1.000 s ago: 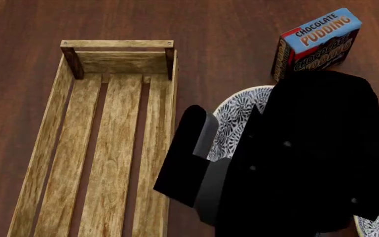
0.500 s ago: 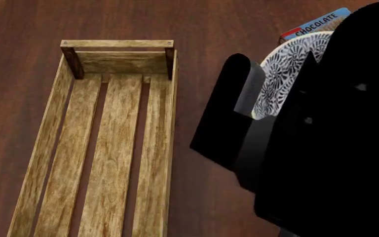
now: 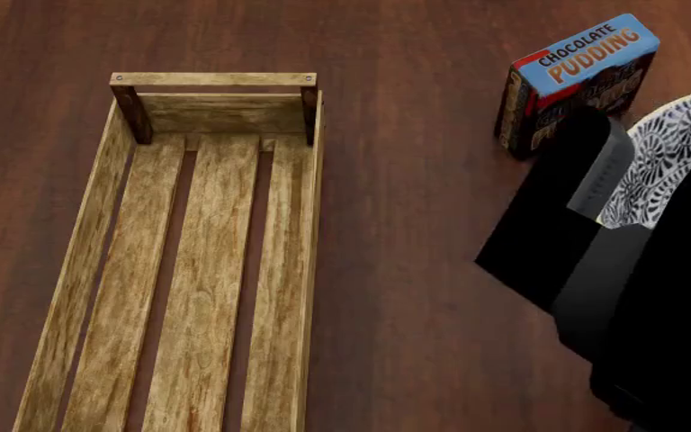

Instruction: Stack the left bowl on the right bowl and place them in the tray.

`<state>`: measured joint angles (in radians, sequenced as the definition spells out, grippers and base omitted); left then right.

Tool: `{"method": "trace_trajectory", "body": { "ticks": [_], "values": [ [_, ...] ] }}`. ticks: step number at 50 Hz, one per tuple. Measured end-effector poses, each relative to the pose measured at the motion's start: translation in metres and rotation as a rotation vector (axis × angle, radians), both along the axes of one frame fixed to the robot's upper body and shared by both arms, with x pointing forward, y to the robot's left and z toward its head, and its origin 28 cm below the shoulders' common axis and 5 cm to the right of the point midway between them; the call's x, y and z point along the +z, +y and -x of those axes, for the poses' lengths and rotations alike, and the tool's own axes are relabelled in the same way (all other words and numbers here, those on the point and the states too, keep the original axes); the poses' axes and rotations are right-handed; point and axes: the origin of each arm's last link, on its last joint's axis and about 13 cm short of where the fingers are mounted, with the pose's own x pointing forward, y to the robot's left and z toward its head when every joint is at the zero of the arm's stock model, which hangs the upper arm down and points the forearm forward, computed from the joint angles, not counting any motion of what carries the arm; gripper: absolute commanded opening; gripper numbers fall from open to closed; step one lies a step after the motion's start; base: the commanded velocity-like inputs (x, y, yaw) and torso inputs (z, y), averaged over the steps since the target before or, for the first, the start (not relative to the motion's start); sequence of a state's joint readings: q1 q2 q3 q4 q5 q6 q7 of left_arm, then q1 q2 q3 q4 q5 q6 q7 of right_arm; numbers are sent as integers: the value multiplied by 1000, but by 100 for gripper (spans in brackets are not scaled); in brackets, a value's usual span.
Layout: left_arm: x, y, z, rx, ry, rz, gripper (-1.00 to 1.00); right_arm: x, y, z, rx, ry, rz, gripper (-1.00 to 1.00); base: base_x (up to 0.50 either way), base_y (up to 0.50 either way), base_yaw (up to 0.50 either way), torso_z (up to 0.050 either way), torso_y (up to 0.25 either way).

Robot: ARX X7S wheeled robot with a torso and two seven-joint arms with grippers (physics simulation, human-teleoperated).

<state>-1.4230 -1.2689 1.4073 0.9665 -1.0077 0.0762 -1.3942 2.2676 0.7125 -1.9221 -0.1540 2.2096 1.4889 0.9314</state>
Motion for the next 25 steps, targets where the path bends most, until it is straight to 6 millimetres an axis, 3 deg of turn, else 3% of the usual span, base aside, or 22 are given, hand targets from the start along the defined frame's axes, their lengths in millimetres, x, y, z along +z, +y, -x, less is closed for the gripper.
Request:
{"method": "trace_trajectory", "body": {
  "ticks": [25],
  "values": [
    [0,0,0,4,6,-5,100,-43,-17,-23,-83,88,-39,-100,0,0,0,0,0]
  ]
}}
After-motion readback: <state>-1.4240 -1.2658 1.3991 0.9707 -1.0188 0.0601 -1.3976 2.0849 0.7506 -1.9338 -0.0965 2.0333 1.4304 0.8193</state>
